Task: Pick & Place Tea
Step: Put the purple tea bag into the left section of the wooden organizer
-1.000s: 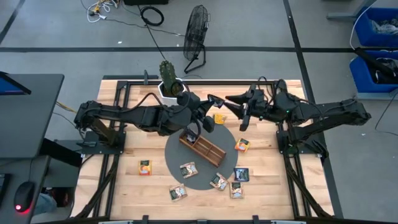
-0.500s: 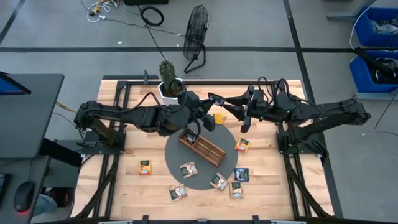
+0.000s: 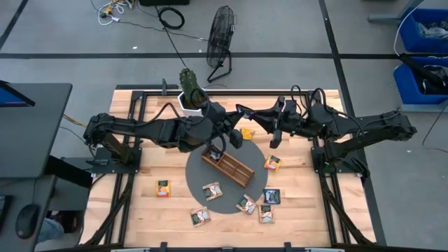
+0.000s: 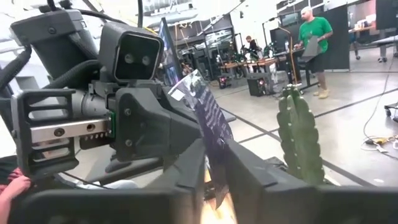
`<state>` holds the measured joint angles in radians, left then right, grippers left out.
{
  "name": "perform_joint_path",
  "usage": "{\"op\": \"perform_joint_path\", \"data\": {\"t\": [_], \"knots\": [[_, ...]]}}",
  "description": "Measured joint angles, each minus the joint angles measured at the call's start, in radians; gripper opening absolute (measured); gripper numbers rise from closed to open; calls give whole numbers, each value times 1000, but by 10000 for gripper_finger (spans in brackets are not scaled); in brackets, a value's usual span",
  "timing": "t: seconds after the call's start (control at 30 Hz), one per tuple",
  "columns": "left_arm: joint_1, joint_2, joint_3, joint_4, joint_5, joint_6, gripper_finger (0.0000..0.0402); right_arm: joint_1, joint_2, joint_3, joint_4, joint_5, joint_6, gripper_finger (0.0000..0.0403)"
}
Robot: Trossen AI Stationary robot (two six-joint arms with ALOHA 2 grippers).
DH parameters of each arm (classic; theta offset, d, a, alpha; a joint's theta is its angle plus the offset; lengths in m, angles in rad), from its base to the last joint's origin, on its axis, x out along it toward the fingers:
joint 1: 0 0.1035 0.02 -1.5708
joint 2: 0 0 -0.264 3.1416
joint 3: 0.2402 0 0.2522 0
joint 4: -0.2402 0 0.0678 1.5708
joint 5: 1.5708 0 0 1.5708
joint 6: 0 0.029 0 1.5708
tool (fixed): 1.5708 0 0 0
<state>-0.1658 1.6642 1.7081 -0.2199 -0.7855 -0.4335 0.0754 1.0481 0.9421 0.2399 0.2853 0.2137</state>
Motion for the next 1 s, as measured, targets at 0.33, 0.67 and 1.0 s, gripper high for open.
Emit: {"op": "perform_joint_path", "data": {"t": [0.33, 0.67, 1.0], "knots": [[-6, 0, 0, -2, 34, 138, 31, -4, -1, 0, -2, -19, 11, 2], [-90, -80, 1, -73, 39, 446, 102, -7, -50, 0, -47, -5, 8, 1], [-25, -188, 2, -132, 126, 505, 138, -5, -11, -1, -177, -77, 60, 0]]}}
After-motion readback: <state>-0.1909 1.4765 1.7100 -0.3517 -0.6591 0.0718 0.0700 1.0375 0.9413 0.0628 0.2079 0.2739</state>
